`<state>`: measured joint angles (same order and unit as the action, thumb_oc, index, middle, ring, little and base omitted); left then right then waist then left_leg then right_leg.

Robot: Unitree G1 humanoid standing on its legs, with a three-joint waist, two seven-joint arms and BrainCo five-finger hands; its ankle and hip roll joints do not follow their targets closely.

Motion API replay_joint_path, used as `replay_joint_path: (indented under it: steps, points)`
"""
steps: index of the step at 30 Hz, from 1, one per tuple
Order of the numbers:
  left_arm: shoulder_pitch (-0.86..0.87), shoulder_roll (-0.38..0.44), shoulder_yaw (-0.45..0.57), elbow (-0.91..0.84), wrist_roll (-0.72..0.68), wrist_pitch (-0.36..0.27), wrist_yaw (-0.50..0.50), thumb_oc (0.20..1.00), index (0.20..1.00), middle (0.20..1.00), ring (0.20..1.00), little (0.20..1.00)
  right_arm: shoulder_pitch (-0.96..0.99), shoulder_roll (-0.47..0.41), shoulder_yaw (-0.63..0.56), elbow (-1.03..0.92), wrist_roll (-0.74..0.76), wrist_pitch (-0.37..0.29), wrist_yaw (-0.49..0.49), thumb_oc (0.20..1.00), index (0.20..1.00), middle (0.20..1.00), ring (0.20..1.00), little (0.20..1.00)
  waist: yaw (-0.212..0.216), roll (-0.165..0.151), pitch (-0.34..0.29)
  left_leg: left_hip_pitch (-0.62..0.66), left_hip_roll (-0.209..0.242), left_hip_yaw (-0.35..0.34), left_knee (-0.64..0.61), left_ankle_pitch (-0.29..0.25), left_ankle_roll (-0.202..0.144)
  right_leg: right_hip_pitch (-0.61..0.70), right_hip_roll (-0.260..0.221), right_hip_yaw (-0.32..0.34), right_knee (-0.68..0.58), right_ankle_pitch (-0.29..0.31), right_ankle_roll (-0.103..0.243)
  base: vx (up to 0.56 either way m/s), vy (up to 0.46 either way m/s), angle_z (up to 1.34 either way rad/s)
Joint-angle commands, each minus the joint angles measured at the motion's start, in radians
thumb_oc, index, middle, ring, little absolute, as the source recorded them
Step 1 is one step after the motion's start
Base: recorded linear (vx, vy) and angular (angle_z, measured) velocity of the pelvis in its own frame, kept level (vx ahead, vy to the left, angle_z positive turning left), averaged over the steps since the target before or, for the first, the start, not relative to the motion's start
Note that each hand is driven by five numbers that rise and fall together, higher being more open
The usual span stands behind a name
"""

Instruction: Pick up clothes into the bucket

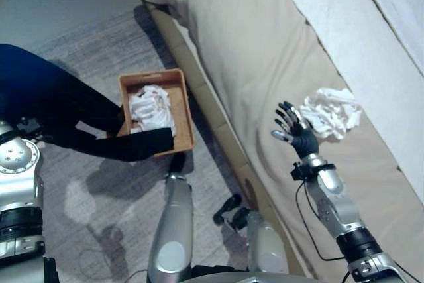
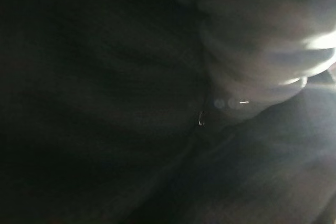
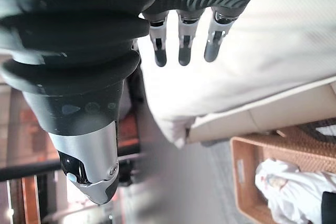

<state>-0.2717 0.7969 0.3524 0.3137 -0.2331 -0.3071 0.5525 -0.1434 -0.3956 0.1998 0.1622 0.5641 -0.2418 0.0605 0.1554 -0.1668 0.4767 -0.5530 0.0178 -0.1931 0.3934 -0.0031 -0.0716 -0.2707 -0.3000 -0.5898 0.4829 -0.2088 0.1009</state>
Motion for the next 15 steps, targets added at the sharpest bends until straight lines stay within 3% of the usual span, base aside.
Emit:
replay_joint_path:
  steps: [1, 10, 15]
  points:
    - [-0.092, 0.019, 0.013, -0.023, -0.064, -0.103, 0.039, 0.2, 0.2, 0.2, 0.2, 0.2, -0.008, -0.016, -0.006, -0.048, 0.019, -0.079, -0.021, 1.0, 1.0, 1.0, 1.0, 1.0, -0.001, 0.005, -0.013, 0.035, 0.035, 0.025, 0.012, -0.063, 0.016, 0.029, -0.048, 0.069, -0.081, 0.155, 0.085, 0.0, 0.0, 0.0]
    - [-0.152, -0.049, -0.05, -0.064, -0.107, -0.118, 0.03, 0.2, 0.2, 0.2, 0.2, 0.2, -0.023, -0.022, 0.005, -0.063, 0.013, -0.079, -0.035, 1.0, 1.0, 1.0, 1.0, 1.0, -0.019, 0.011, 0.011, 0.012, 0.031, 0.033, 0.006, -0.058, 0.017, -0.007, -0.052, 0.076, -0.079, 0.158, 0.082, -0.01, 0.005, 0.0]
    - [-0.227, -0.073, -0.099, -0.056, -0.215, -0.155, -0.01, 0.2, 0.2, 0.2, 0.2, 0.2, -0.066, -0.031, 0.034, -0.068, 0.001, -0.072, -0.044, 1.0, 1.0, 1.0, 1.0, 1.0, -0.039, 0.011, 0.043, -0.059, 0.027, 0.036, 0.051, -0.062, 0.02, -0.082, -0.05, 0.093, -0.046, 0.157, 0.078, -0.07, 0.02, -0.01]
